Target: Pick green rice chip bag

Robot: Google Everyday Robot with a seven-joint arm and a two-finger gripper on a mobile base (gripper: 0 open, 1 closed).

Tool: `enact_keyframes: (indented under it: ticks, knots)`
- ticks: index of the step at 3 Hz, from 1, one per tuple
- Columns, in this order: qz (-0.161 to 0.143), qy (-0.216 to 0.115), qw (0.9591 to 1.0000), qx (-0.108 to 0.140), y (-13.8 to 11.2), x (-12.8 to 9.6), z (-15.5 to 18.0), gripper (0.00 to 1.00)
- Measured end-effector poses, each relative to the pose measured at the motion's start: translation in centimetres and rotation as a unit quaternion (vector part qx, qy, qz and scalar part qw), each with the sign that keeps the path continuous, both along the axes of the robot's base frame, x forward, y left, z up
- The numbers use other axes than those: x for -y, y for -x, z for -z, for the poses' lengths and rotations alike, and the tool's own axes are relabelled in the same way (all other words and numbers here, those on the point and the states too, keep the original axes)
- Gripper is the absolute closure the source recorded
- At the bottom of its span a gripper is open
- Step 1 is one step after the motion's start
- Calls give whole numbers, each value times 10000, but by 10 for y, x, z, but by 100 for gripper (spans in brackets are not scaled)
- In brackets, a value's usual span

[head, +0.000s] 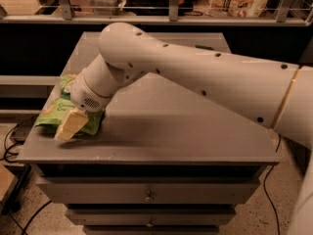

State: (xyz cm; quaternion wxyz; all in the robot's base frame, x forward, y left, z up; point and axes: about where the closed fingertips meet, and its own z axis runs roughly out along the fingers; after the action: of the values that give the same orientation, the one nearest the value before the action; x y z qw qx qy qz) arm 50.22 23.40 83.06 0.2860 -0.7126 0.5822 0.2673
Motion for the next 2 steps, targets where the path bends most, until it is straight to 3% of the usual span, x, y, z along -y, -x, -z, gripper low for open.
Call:
enact_keyframes:
  ticks: [1,2]
  knots:
    - [1,-1,10000,0,0,0,-3,79]
    - [1,-1,10000,0,0,0,-5,99]
